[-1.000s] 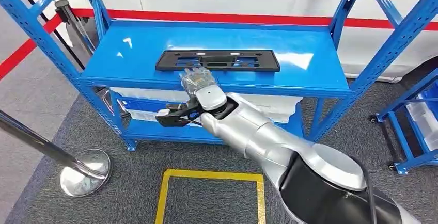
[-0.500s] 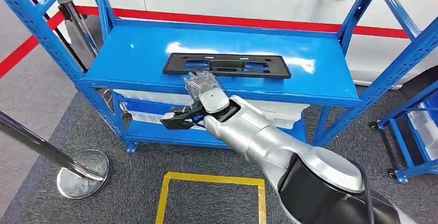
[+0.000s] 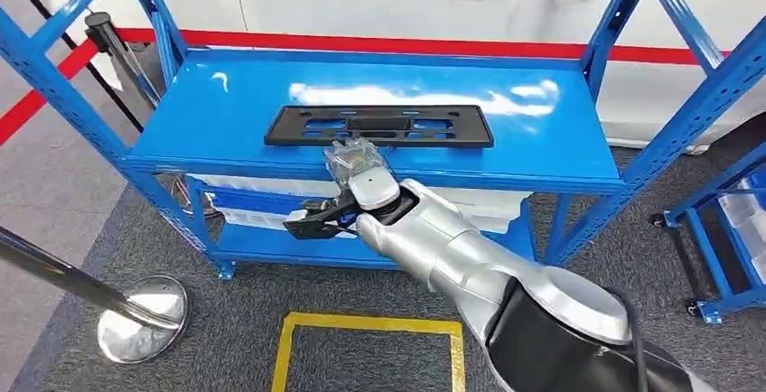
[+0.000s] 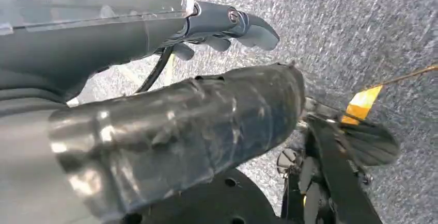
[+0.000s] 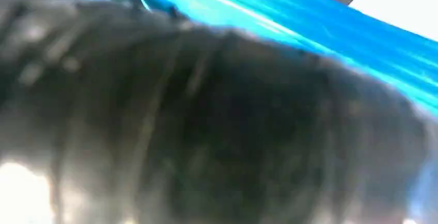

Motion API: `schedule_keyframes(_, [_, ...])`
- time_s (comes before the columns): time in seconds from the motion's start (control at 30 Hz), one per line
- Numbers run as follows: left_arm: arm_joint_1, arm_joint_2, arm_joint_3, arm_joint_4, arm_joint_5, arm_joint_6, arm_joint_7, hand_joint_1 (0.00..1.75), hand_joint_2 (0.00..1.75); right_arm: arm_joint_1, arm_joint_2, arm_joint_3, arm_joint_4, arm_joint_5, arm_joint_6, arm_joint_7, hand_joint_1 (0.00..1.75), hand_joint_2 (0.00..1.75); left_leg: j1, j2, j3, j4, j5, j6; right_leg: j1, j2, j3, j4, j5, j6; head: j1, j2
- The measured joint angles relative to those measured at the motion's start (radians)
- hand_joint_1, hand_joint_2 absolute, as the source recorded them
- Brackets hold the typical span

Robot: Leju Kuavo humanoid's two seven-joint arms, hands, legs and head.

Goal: Take the parts from the cabinet and place them on the table.

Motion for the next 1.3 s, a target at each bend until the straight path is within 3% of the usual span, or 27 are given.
schedule_keyframes(0.03, [0.0, 0.0, 0.0, 0.0, 0.0, 0.0, 0.0, 0.0, 0.0, 0.0, 0.0, 0.0, 0.0, 0.002, -0.001, 0.001, 0.0, 0.0, 0.0, 0.002, 0.02, -0.056, 0.013, 0.003, 0.0, 0.0, 0.003, 0.002, -0.007, 0.006, 0.001, 0.0])
schedule_keyframes(0.07, [-0.001, 0.0, 0.0, 0.0, 0.0, 0.0, 0.0, 0.0, 0.0, -0.003, 0.0, 0.0, 0.0, 0.002, -0.002, 0.001, 0.0, 0.0, -0.007, 0.0, 0.039, -0.078, 0.0, 0.007, 0.009, 0.002, 0.0, 0.01, -0.012, 0.013, 0.0, 0.0])
schedule_keyframes(0.17, [-0.003, 0.0, 0.0, 0.0, -0.001, -0.003, -0.007, 0.0, 0.0, -0.004, 0.0, 0.0, 0.0, 0.007, -0.001, 0.002, 0.0, 0.0, -0.008, -0.004, 0.035, -0.076, -0.007, 0.025, 0.009, 0.0, 0.003, 0.0, -0.014, 0.022, 0.001, 0.0])
schedule_keyframes(0.23, [-0.001, -0.001, 0.0, 0.0, -0.007, -0.005, -0.008, 0.0, 0.0, -0.006, 0.001, -0.002, 0.0, 0.011, -0.002, 0.002, 0.0, 0.0, 0.001, -0.004, 0.049, -0.086, -0.007, 0.036, 0.007, -0.001, -0.001, 0.024, -0.032, 0.034, 0.002, 0.0])
schedule_keyframes(0.27, [-0.001, -0.001, 0.0, 0.0, -0.008, -0.005, -0.008, 0.0, 0.0, -0.007, 0.001, -0.005, 0.0, 0.014, -0.002, 0.002, 0.0, 0.0, 0.0, -0.003, 0.051, -0.086, -0.011, 0.044, 0.006, -0.003, -0.025, 0.072, -0.058, 0.038, 0.001, 0.0])
schedule_keyframes(0.33, [-0.002, -0.001, 0.0, 0.0, -0.01, -0.006, -0.008, 0.0, 0.0, -0.003, 0.0, -0.006, 0.001, 0.016, -0.002, 0.001, 0.0, 0.0, -0.001, -0.002, 0.055, -0.086, -0.016, 0.051, 0.002, -0.003, -0.11, 0.228, -0.119, 0.044, 0.001, 0.0])
schedule_keyframes(0.37, [-0.002, 0.0, 0.0, 0.0, -0.01, -0.006, -0.008, 0.0, 0.0, 0.001, -0.001, -0.006, 0.002, 0.017, -0.002, 0.001, 0.0, 0.0, -0.002, -0.002, 0.058, -0.086, -0.02, 0.053, 0.0, -0.003, -0.149, 0.289, -0.13, 0.046, 0.002, 0.0])
schedule_keyframes(0.4, [-0.002, 0.0, 0.0, 0.0, -0.01, -0.006, -0.008, 0.0, 0.0, 0.005, -0.002, -0.006, 0.003, 0.018, -0.003, 0.001, 0.0, 0.0, -0.002, -0.003, 0.063, -0.086, -0.024, 0.053, -0.001, -0.003, -0.167, 0.303, -0.114, 0.046, 0.001, 0.0])
schedule_keyframes(0.43, [-0.001, 0.0, 0.0, 0.0, -0.01, -0.006, -0.008, 0.0, 0.0, 0.005, -0.003, -0.007, 0.003, 0.02, -0.004, 0.002, 0.0, 0.0, -0.002, -0.004, 0.069, -0.086, -0.028, 0.053, -0.001, -0.003, -0.16, 0.269, -0.077, 0.044, 0.002, 0.0])
schedule_keyframes(0.47, [0.0, 0.0, 0.0, 0.0, -0.011, -0.005, -0.006, 0.0, 0.0, 0.003, -0.003, -0.008, 0.003, 0.023, -0.006, 0.003, 0.0, 0.0, -0.002, -0.004, 0.076, -0.086, -0.033, 0.052, -0.001, -0.003, -0.136, 0.205, -0.029, 0.04, 0.001, 0.0])
schedule_keyframes(0.5, [0.0, -0.001, 0.0, 0.0, -0.011, -0.005, -0.005, 0.0, 0.0, -0.001, -0.003, -0.01, 0.003, 0.026, -0.008, 0.004, 0.0, 0.0, -0.003, -0.005, 0.085, -0.086, -0.038, 0.049, 0.0, -0.003, -0.101, 0.12, 0.023, 0.034, 0.001, 0.0])
schedule_keyframes(0.53, [0.001, -0.001, 0.0, 0.0, -0.011, -0.005, -0.005, 0.0, 0.0, -0.004, -0.003, -0.012, 0.003, 0.029, -0.012, 0.005, 0.0, 0.0, -0.003, -0.005, 0.092, -0.086, -0.045, 0.046, 0.003, -0.003, -0.072, 0.038, 0.058, 0.025, 0.002, 0.0])
schedule_keyframes(0.57, [0.0, -0.004, 0.0, 0.0, -0.011, -0.006, -0.005, 0.0, 0.0, -0.008, -0.004, -0.015, 0.005, 0.033, -0.017, 0.008, 0.0, 0.0, -0.008, -0.004, 0.09, -0.085, -0.048, 0.04, 0.012, -0.002, -0.063, 0.032, 0.044, 0.02, 0.0, 0.0])
schedule_keyframes(0.67, [-0.002, -0.004, 0.0, 0.0, -0.008, -0.006, -0.004, 0.0, 0.0, -0.016, -0.01, -0.035, 0.01, 0.051, -0.022, 0.02, 0.0, 0.0, -0.003, -0.003, 0.09, -0.09, -0.051, 0.025, 0.017, -0.002, -0.049, 0.008, 0.027, 0.013, 0.002, 0.0])
schedule_keyframes(0.73, [-0.002, -0.004, 0.0, 0.0, -0.006, -0.006, -0.005, 0.0, 0.0, -0.021, -0.021, -0.047, 0.014, 0.073, -0.021, 0.028, 0.0, 0.0, -0.002, 0.0, 0.093, -0.08, -0.064, 0.016, 0.003, -0.003, -0.027, -0.015, 0.031, 0.008, 0.002, 0.0])
schedule_keyframes(0.77, [-0.001, -0.004, 0.0, 0.0, -0.006, -0.006, -0.005, 0.0, 0.0, -0.027, -0.026, -0.053, 0.016, 0.083, -0.019, 0.033, 0.0, 0.0, -0.004, 0.0, 0.076, -0.038, -0.085, 0.013, 0.0, -0.004, -0.02, -0.02, 0.027, 0.002, 0.0, 0.0])
schedule_keyframes(0.83, [-0.001, -0.004, 0.0, 0.0, -0.006, -0.005, -0.002, 0.0, 0.0, -0.032, -0.035, -0.066, 0.022, 0.096, -0.018, 0.035, 0.0, 0.0, -0.001, -0.001, -0.01, 0.117, -0.147, 0.006, 0.0, -0.004, -0.014, -0.019, 0.021, -0.003, -0.001, 0.0])
schedule_keyframes(0.87, [-0.001, -0.003, 0.0, 0.0, -0.006, -0.005, -0.001, 0.0, 0.0, -0.03, -0.038, -0.07, 0.024, 0.099, -0.017, 0.036, 0.0, 0.0, -0.001, -0.001, -0.051, 0.183, -0.163, 0.004, 0.0, -0.004, -0.011, -0.019, 0.017, -0.003, 0.0, 0.0])
schedule_keyframes(0.9, [0.0, -0.003, 0.0, 0.0, -0.006, -0.005, -0.001, 0.0, 0.0, -0.028, -0.043, -0.073, 0.027, 0.101, -0.016, 0.036, 0.0, 0.0, -0.001, 0.0, -0.077, 0.213, -0.156, 0.002, 0.0, -0.004, -0.008, -0.017, 0.014, -0.003, 0.0, 0.0])
schedule_keyframes(0.93, [0.001, -0.003, 0.001, 0.0, -0.006, -0.004, 0.0, 0.0, 0.0, -0.026, -0.045, -0.075, 0.029, 0.102, -0.014, 0.036, 0.0, 0.0, -0.001, 0.0, -0.078, 0.195, -0.123, 0.001, 0.0, -0.002, -0.001, -0.016, 0.008, -0.002, 0.0, 0.0])
schedule_keyframes(1.03, [0.001, 0.0, 0.001, 0.0, -0.014, -0.001, 0.007, 0.0, 0.0, -0.026, -0.052, -0.085, 0.035, 0.129, 0.008, 0.028, 0.0, 0.0, 0.0, 0.001, 0.01, -0.038, 0.03, 0.005, -0.002, 0.0, 0.023, -0.006, -0.018, 0.006, 0.0, 0.0])
schedule_keyframes(1.1, [-0.002, 0.0, 0.0, 0.0, -0.018, -0.002, 0.008, 0.0, 0.0, -0.021, -0.06, -0.087, 0.04, 0.143, 0.014, 0.027, 0.0, 0.0, -0.006, -0.002, 0.034, -0.08, -0.003, 0.013, 0.007, 0.002, 0.017, 0.003, -0.028, 0.018, 0.0, 0.0])
schedule_keyframes(1.23, [0.001, 0.0, 0.001, 0.0, -0.019, -0.002, 0.008, 0.0, 0.0, 0.003, -0.078, -0.105, 0.045, 0.156, 0.008, 0.015, 0.0, 0.0, -0.001, -0.005, 0.039, -0.079, -0.007, 0.037, 0.003, -0.001, 0.019, 0.006, -0.041, 0.036, 0.002, 0.0])
schedule_keyframes(1.27, [0.002, 0.0, 0.001, 0.0, -0.019, -0.002, 0.008, 0.0, 0.0, 0.003, -0.08, -0.11, 0.045, 0.157, 0.006, 0.014, 0.0, 0.0, -0.002, -0.004, 0.043, -0.08, -0.01, 0.042, 0.002, -0.003, 0.006, 0.038, -0.056, 0.041, 0.002, 0.0])
schedule_keyframes(1.3, [0.002, 0.0, 0.001, 0.0, -0.021, -0.002, 0.008, 0.0, 0.0, 0.004, -0.085, -0.116, 0.046, 0.157, 0.005, 0.013, 0.0, 0.0, -0.002, -0.003, 0.046, -0.08, -0.014, 0.048, 0.001, -0.003, -0.029, 0.105, -0.087, 0.045, 0.002, 0.0])
